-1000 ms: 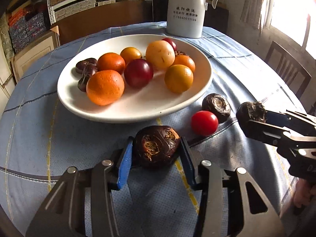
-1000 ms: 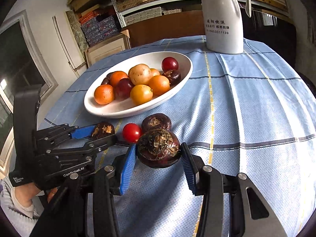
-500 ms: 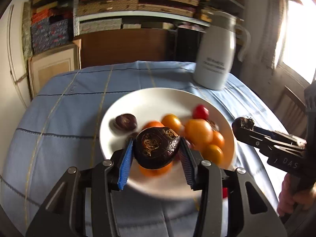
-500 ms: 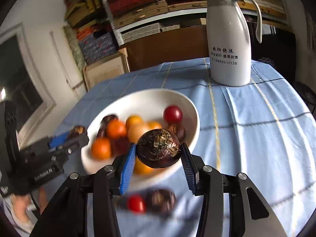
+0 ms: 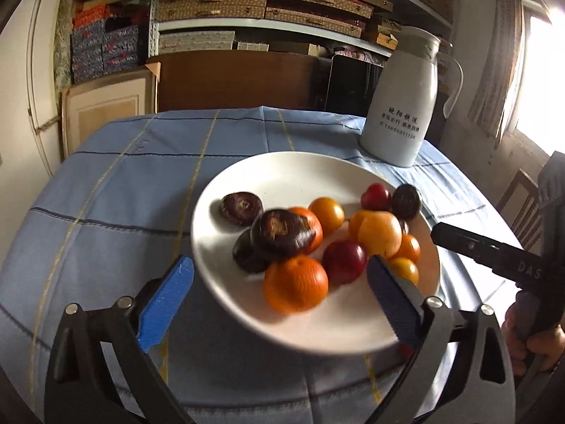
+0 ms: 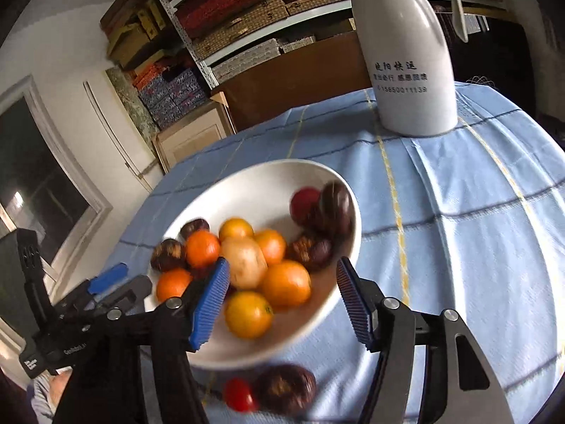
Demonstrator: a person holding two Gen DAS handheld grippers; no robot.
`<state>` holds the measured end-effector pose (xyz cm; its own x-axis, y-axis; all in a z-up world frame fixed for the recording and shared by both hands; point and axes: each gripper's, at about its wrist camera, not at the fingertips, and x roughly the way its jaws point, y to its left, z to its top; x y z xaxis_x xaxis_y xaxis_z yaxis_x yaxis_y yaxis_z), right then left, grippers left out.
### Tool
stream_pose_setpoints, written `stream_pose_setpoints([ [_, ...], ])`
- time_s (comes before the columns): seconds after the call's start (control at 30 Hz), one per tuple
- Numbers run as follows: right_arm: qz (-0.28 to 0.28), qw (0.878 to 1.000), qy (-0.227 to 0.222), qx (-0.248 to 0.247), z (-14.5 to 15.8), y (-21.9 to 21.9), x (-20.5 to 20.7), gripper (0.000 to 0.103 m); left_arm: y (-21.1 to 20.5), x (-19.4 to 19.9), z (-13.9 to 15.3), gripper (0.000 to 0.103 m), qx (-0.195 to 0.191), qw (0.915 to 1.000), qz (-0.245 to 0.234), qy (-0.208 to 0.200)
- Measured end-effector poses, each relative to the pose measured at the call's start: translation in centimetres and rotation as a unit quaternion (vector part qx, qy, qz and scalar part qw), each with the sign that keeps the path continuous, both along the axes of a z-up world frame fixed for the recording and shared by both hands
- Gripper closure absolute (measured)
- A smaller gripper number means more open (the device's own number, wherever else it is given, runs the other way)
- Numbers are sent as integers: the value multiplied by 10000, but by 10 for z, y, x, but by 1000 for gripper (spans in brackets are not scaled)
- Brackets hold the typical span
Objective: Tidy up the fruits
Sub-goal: 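Place both dark brown fruits on the plate, opening both tools, then move both tools toward the cherry tomato and last dark fruit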
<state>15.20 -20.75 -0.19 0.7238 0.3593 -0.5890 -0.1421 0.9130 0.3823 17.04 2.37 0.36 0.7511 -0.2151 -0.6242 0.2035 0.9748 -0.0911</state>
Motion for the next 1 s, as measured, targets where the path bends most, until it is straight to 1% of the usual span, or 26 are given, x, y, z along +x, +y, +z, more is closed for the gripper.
stream_pose_setpoints([
  [0.13,-46,9996,-102,-276,-1,3,-17,39,-6,-26,-3,5,-4,9999,-120,-83],
  [0.27,-174,9994,-99,-284,-3,-5,-34,33,-11,-43,-9,5,65,9998,-205,-21],
  [0.47,-229,9990,77,-369,-12,-12,-50,32,-22,-57,-19,5,144,9993,-331,111],
  [0.6,-178,9984,36,-530,-13,-6,-58,32,-39,-66,-25,5,437,9974,-564,124],
  [0.7,-167,9982,129,-559,-15,-5,-56,32,-51,-69,-27,5,661,9954,-678,107],
  [0.8,-301,9986,175,-396,-14,-14,-55,32,-65,-69,-32,5,821,9927,-863,178],
  [0.93,-499,9982,316,-34,-15,-30,-53,32,-87,-65,-40,5,1021,9877,-1127,362],
  [1.0,-495,9980,378,71,-16,-32,-52,32,-96,-63,-43,5,1145,9860,-1153,385],
])
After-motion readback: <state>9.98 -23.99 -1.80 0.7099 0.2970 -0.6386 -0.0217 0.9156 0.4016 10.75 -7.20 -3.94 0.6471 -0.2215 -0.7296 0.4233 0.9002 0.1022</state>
